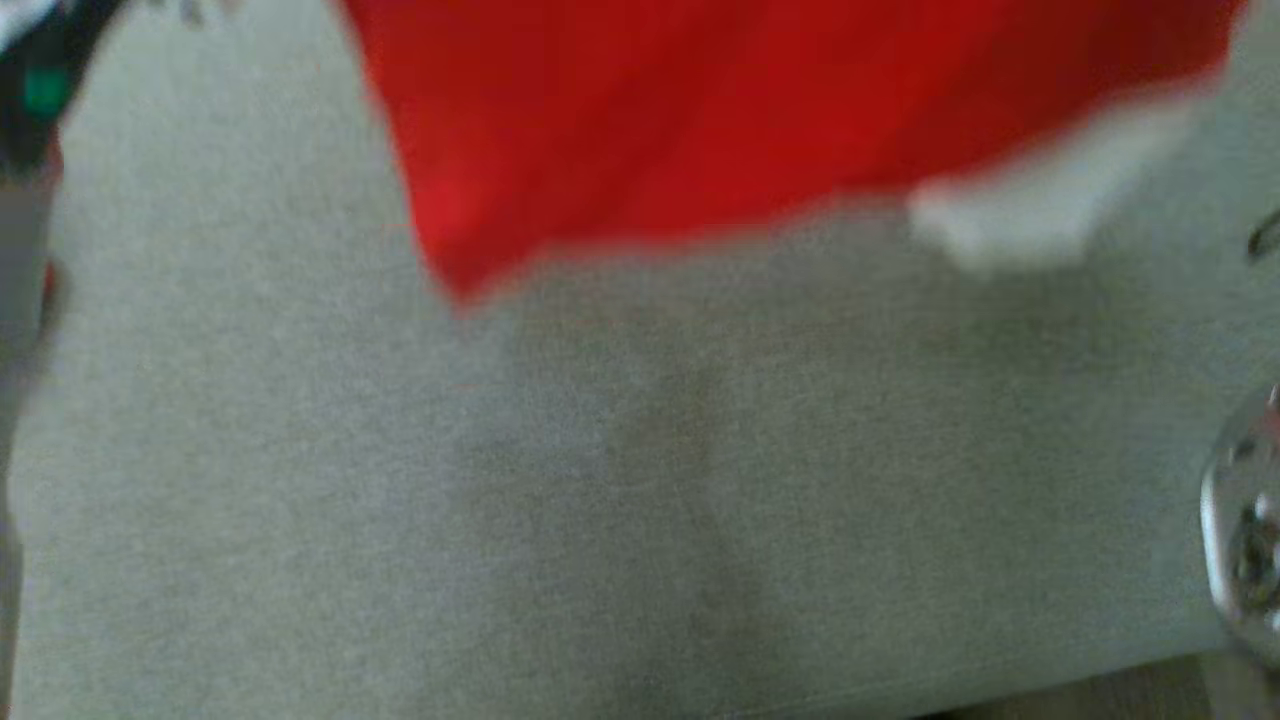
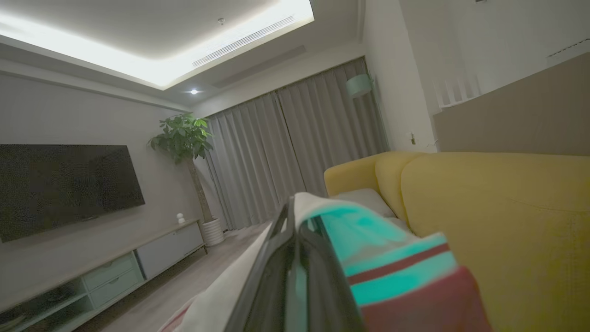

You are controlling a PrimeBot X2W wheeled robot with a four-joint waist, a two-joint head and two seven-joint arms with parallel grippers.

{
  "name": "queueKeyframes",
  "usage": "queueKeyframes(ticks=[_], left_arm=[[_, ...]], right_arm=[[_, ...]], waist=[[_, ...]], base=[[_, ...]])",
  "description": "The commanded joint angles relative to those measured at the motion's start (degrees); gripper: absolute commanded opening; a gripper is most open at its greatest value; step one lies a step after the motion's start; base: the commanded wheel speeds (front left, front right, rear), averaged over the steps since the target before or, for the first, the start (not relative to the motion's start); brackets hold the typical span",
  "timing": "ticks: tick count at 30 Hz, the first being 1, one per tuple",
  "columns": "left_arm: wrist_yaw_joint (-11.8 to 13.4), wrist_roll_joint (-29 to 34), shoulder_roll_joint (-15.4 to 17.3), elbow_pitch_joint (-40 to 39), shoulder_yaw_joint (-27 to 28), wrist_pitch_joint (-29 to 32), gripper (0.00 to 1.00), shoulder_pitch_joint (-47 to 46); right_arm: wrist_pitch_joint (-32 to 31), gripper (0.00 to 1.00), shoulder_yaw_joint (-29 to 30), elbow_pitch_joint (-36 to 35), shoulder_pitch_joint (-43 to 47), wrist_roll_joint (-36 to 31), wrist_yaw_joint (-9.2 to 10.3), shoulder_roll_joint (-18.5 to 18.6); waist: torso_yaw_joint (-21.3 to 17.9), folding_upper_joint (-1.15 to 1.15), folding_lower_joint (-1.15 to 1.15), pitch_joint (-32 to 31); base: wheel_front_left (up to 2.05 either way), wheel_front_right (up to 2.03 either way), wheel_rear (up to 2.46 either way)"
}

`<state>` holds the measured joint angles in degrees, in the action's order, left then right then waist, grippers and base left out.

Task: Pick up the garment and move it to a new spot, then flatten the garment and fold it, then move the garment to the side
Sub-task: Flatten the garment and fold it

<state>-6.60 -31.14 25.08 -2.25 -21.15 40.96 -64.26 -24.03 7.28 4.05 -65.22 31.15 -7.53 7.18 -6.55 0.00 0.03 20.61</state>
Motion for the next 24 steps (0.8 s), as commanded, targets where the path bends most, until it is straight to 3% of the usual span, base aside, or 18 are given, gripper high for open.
queueKeyframes(ticks=[1, 6, 10, 16, 24], left_arm=[[-0.23, 1.75, 1.35, -0.10, 1.49, -1.40, 0.00, -4.64], [-0.52, 9.94, -2.41, 12.20, -2.68, -15.13, 0.00, -15.36], [-0.68, 10.15, -3.90, 17.40, -5.26, -22.95, 0.00, -12.68], [-0.18, 8.01, 0.51, 14.86, -9.74, -29.33, 0.00, 8.57], [8.03, 4.11, 4.27, 3.88, -11.87, -32.83, 0.00, 41.96]], right_arm=[[1.39, 0.00, -0.59, -0.83, -4.01, -0.75, 0.04, -0.86], [9.88, 0.00, -2.34, 7.24, -10.89, -1.91, 0.04, 0.14], [12.94, 0.00, -7.07, 8.49, -5.26, 1.56, 0.04, 3.17], [14.54, 0.00, -14.36, 4.27, 17.51, 7.54, 0.04, 7.96], [13.38, 0.00, -15.09, -2.12, 46.84, 9.53, 0.04, 10.89]], waist=[[0.25, 0.00, -0.03, 5.29], [1.14, 0.00, -0.03, 8.75], [1.38, 0.00, -0.03, 7.89], [0.21, 0.00, -0.03, 2.33], [-0.29, 0.00, -0.03, -3.84]], base=[[0.00, 0.00, 0.00], [0.00, 0.00, 0.00], [0.00, 0.00, 0.00], [0.00, 0.00, 0.00], [0.00, 0.00, 0.00]])
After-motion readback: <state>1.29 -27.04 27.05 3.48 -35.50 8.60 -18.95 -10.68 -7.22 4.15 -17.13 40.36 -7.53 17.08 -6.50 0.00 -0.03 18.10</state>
